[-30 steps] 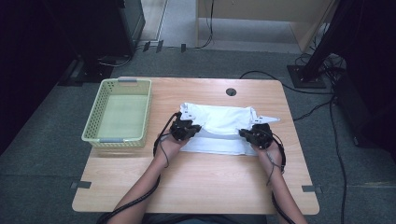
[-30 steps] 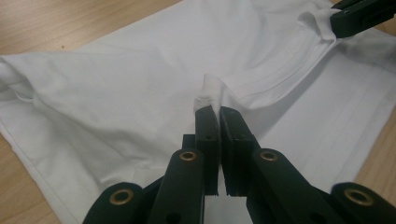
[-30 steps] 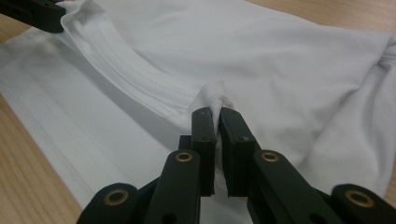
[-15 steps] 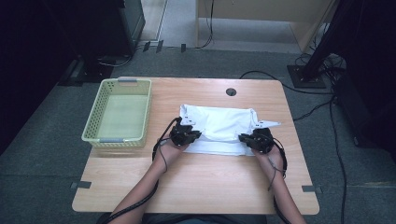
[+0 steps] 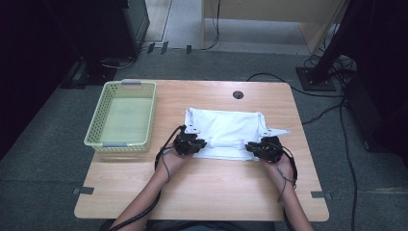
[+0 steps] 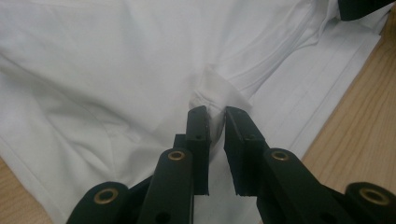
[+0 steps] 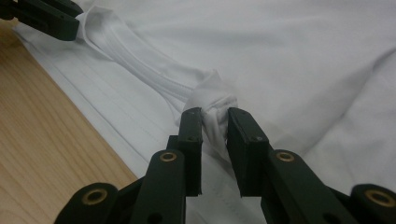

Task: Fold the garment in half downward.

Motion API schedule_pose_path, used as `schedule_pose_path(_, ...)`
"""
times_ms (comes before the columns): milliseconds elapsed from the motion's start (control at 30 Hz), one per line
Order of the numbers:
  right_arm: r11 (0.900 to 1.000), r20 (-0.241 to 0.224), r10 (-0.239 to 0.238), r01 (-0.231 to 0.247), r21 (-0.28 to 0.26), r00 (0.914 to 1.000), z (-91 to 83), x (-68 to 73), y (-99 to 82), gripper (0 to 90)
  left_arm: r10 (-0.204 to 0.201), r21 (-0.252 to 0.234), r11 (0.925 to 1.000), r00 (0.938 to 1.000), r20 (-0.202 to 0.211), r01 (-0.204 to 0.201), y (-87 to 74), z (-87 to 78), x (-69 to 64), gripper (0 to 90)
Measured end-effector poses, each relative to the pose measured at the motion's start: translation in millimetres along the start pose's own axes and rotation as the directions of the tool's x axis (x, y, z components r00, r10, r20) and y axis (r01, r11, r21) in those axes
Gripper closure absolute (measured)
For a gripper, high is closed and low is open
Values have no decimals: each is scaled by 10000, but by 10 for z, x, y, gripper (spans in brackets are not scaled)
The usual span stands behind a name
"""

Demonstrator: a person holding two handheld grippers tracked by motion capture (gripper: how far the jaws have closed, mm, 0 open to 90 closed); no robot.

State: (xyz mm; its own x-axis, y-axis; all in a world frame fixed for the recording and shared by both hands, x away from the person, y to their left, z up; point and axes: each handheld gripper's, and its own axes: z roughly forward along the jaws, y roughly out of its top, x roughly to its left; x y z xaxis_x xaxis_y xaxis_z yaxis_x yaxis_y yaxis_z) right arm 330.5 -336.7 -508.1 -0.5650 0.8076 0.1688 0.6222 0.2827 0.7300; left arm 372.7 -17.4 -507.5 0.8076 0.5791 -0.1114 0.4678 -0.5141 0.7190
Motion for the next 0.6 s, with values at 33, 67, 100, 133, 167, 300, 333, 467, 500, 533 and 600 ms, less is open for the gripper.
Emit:
schedule_pose_path(33, 10000, -14, -11, 11, 29, 10000, -8, 7, -10, 766, -46, 14, 10000, 10000, 23, 46, -14, -4, -5, 813)
schedule_pose_path(67, 10000, -26, 23, -23, 38, 10000, -18, 15, -19, 764, -53, 32, 10000, 10000, 20, 53, -28, -11, -10, 811)
schedule_pose_path(100, 10000, -24, 62, -62, 46, 10000, -30, 21, -29, 764, -53, 50, 10000, 10000, 37, 53, -41, -18, -13, 805)
schedule_pose_path(133, 10000, -26, 67, -67, 13, 10000, -42, 22, -39, 762, -80, 46, 10000, 10000, 45, 80, -53, -27, -16, 800)
schedule_pose_path(167, 9999, -47, 117, -117, 7, 9999, -52, 25, -49, 759, -146, 19, 9999, 9999, 59, 145, -65, -38, -19, 792)
schedule_pose_path(300, 9997, -81, 229, -228, 93, 9997, -79, 24, -85, 739, -343, -74, 9994, 9994, 14, 343, -109, -88, -13, 762)
schedule_pose_path(333, 9997, -77, 225, -225, 86, 9997, -83, 23, -90, 729, -371, -107, 9993, 9993, -27, 371, -113, -99, -11, 743)
schedule_pose_path(467, 9996, -51, 267, -266, 22, 9996, -108, 34, -94, 695, -463, -271, 9986, 9987, -216, 457, -117, -140, 7, 691)
schedule_pose_path(500, 9997, -50, 262, -262, -5, 9996, -119, 39, -94, 676, -515, -316, 9982, 9983, -264, 507, -117, -145, 17, 671)
schedule_pose_path(533, 9996, -13, 289, -289, -78, 9996, -129, 46, -96, 662, -592, -340, 9977, 9978, -307, 581, -117, -145, 26, 640)
schedule_pose_path(600, 9996, 24, 259, -259, -151, 9997, -147, 50, -93, 646, -624, -398, 9974, 9973, -398, 608, -120, -140, 38, 619)
